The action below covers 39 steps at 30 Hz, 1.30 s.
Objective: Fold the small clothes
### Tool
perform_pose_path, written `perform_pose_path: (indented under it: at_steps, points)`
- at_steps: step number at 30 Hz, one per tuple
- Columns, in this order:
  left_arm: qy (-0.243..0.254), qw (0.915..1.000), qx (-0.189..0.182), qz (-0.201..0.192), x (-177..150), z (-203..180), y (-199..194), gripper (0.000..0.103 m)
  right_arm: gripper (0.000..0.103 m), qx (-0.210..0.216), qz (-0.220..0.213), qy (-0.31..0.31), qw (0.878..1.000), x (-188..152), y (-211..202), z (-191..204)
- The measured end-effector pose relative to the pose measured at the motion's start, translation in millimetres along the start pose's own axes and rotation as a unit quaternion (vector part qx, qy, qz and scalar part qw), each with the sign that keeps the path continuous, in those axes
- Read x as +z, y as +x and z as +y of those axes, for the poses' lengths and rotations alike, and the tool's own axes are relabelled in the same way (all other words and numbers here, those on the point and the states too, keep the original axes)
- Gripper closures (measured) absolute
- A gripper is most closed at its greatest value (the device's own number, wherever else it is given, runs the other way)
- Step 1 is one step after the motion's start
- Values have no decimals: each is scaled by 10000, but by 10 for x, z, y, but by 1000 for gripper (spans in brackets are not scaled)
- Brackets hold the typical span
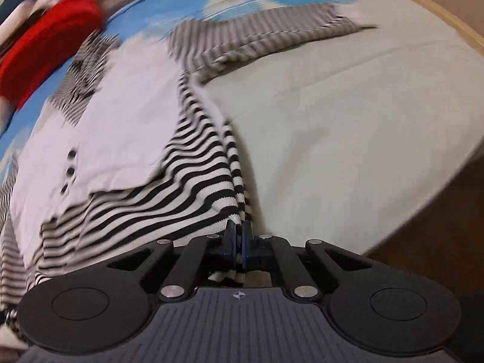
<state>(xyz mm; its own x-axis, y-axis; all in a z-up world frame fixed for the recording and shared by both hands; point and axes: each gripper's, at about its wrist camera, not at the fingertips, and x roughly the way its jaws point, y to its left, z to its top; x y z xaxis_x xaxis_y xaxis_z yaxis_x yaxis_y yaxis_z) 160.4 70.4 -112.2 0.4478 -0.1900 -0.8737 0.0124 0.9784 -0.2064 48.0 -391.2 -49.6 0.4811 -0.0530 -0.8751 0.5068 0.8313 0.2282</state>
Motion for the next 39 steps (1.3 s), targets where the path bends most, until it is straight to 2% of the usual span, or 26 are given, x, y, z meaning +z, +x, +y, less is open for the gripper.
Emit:
perform_pose_path:
  at_steps: [1, 3, 5, 6, 9, 12, 16, 18, 21, 24, 26, 29, 30, 34, 38, 39]
  points:
    - [24, 9998, 202, 50, -13, 34, 8, 91, 101, -5, 39, -53, 10000, -16, 15, -5]
    - [-263, 9981, 468, 298, -33, 206, 88, 91, 101, 50, 142, -311, 9994, -67, 68, 56]
    - [-419, 9970, 497, 410, -31, 293, 108, 86, 100, 213, 290, -562, 9978, -114, 95, 142]
    - [-396, 9972, 476, 411, -20, 293, 102, 80, 100, 176, 316, -682, 9970, -138, 89, 180]
    - [-170, 9979, 561, 283, -9, 195, 62, 72, 99, -50, 337, -798, 9962, -140, 118, 232]
    - [171, 9971, 697, -271, -23, 21, -128, 58, 82, -124, -1, -682, 9976, -90, 6, 214]
    - [619, 9915, 661, -931, -17, -195, -276, 55, 53, 165, -756, -880, 9931, -105, -268, 281]
    - [768, 9901, 604, -1006, -17, -290, -244, 55, 50, 340, -693, -1090, 9910, -137, -257, 336]
    - [1067, 9891, 777, -646, -57, -387, -71, 55, 50, 186, -267, -1341, 9904, -210, -88, 390]
    - [1286, 9836, 1257, 153, -157, -344, 221, 55, 50, -517, 315, -1724, 9832, -326, 162, 404]
    - [1100, 9870, 1171, 79, -137, -298, 189, 55, 45, -589, 363, -1663, 9836, -341, 204, 394]
    - [1091, 9883, 984, -406, -79, -309, 9, 55, 48, -515, -117, -1596, 9858, -300, 80, 426]
    - [1095, 9884, 949, -449, -58, -308, -11, 54, 48, -525, -257, -1650, 9846, -300, 41, 447]
    - [1022, 9887, 1094, -60, -74, -268, 136, 50, 48, -870, -110, -1842, 9790, -347, 108, 467]
    - [1086, 9861, 990, -776, -38, -317, -96, 50, 47, -731, -1145, -1904, 9723, -297, -227, 578]
    - [1104, 9845, 921, -1006, -30, -337, -176, 46, 47, -627, -1465, -1897, 9688, -288, -358, 605]
